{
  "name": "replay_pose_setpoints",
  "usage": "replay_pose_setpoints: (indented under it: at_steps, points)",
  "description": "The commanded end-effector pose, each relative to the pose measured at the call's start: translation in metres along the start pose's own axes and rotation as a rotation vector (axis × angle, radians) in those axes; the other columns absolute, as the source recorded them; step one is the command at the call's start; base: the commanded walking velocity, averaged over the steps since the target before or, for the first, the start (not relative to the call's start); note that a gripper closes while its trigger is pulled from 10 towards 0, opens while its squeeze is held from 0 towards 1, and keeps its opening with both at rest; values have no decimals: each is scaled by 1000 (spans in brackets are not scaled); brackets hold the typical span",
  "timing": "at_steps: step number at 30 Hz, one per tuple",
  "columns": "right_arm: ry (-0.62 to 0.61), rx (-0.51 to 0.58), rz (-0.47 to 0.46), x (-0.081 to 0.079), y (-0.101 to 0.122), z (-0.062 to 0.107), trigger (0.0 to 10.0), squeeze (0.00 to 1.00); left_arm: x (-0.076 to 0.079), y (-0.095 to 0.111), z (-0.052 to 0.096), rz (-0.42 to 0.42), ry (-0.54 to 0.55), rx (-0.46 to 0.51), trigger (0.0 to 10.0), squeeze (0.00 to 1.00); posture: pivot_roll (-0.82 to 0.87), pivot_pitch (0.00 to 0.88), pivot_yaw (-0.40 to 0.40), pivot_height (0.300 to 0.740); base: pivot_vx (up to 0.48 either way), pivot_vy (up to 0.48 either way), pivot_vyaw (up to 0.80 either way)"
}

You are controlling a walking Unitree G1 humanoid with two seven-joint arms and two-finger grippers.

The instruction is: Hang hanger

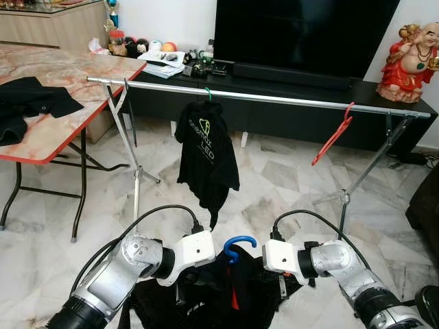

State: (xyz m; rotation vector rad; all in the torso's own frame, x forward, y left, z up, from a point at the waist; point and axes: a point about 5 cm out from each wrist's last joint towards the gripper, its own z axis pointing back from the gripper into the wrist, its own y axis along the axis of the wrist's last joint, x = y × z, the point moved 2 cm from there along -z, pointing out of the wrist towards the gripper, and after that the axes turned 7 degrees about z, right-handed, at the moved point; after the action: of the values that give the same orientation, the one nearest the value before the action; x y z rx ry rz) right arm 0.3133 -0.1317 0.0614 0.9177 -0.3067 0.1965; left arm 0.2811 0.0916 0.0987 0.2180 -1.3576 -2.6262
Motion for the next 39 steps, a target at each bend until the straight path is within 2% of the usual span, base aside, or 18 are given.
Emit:
replay_pose_setpoints:
  at_steps: [1, 6, 7, 8, 9, 10, 11, 14, 39]
  points:
    - [-45, 51, 25, 10, 11, 2, 0, 0, 2, 5, -1, -5, -9, 10, 0, 0, 132, 2, -65, 740, 0, 0, 0]
    - [-40, 49, 23, 10, 10, 3, 0, 0, 3, 5, -2, -2, -12, 14, 0, 0, 130, 1, -67, 740, 0, 0, 0]
    - [-49, 44, 3, 11, 9, 3, 3294, 0, 3, 5, -2, 1, -12, 15, 0, 0, 130, 1, -67, 740, 0, 0, 0]
    - [-52, 40, -7, 12, 8, 3, 3294, 0, 3, 5, -2, 2, -12, 16, 0, 0, 130, 1, -67, 740, 0, 0, 0]
    - [-50, 38, -16, 11, 8, 3, 10000, 165, 3, 5, -2, 3, -12, 17, 0, 0, 132, 0, -69, 740, 0, 0, 0]
    - [-37, 40, -48, 11, 7, 3, 10000, 165, 4, 5, -2, 4, -11, 18, 0, 0, 132, 0, -69, 740, 0, 0, 0]
    - [-33, 49, -70, 11, 7, 3, 10000, 1000, 4, 5, -2, 5, -9, 20, 0, 0, 133, 0, -71, 740, 0, 0, 0]
    - [-5, 61, -70, 9, 8, 4, 10000, 1000, 3, 5, -2, 7, 1, 23, 0, 0, 133, 0, -73, 740, 0, 0, 0]
    - [-5, 61, -70, 9, 8, 4, 10000, 1000, 3, 5, -2, 7, 1, 23, 0, 0, 133, 0, -73, 740, 0, 0, 0]
